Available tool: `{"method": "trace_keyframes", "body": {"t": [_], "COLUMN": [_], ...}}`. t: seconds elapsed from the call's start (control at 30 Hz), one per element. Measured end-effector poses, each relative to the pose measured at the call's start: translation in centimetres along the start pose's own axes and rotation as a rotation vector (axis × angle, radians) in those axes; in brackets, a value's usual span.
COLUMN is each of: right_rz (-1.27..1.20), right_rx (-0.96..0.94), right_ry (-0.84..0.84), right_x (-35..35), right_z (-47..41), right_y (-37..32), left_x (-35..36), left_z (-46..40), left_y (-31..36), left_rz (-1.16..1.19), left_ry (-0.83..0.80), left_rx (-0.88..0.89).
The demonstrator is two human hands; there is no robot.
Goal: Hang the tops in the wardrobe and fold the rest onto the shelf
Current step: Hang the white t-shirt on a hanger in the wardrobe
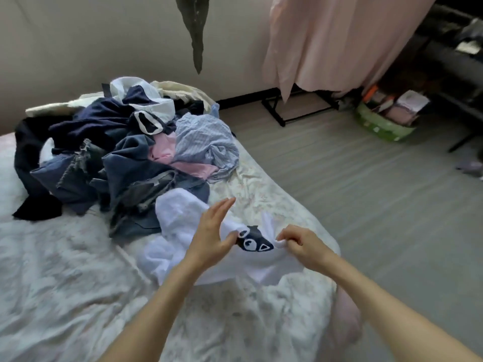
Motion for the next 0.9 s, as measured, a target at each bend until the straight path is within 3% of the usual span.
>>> {"method": "trace_keyframes", "body": {"t": [0.1, 0.2, 0.47, 0.67, 0.9], "right_rz": [0.046, 0.008, -0.13, -0.37, -0.543], "right_rx": [-0.015, -0.017, 0.207, 0.324, 0.302], "right_ry": [0.086, 0.242, 0.554, 0.69, 0.771], "right_x": [-3.1, -6.7, -11.0, -7.0, -0.7], "right_z": [5.7, 13.0, 32.7, 46.6, 60.0], "right_y": [0.8, 1.3, 7.2, 12.6, 13.8], "left_x": [4.6, 10.4, 19.9, 27.3, 36.8], "left_z": [-1.1, -1.3, 0.2, 6.1, 17.1], "left_y": [4.8, 11.0, 26.8, 38.9, 48.8], "left_rz": [-0.072, -0.028, 0.014, 0.026, 0.027], "left_ry": [-0.411, -0.676, -0.712, -0.704, -0.905], "left_rx": [0.099, 0.171, 0.418, 0.624, 0.817]}}
Point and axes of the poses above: each hand's wrist, its own z-axis away from the middle knuckle, its own x-axis out of the palm, y = z × x, the point moved 4 cm from there along -z, towards the middle knuckle, and after that the axes turned 12 degrees about -y, right-handed, at the moved point
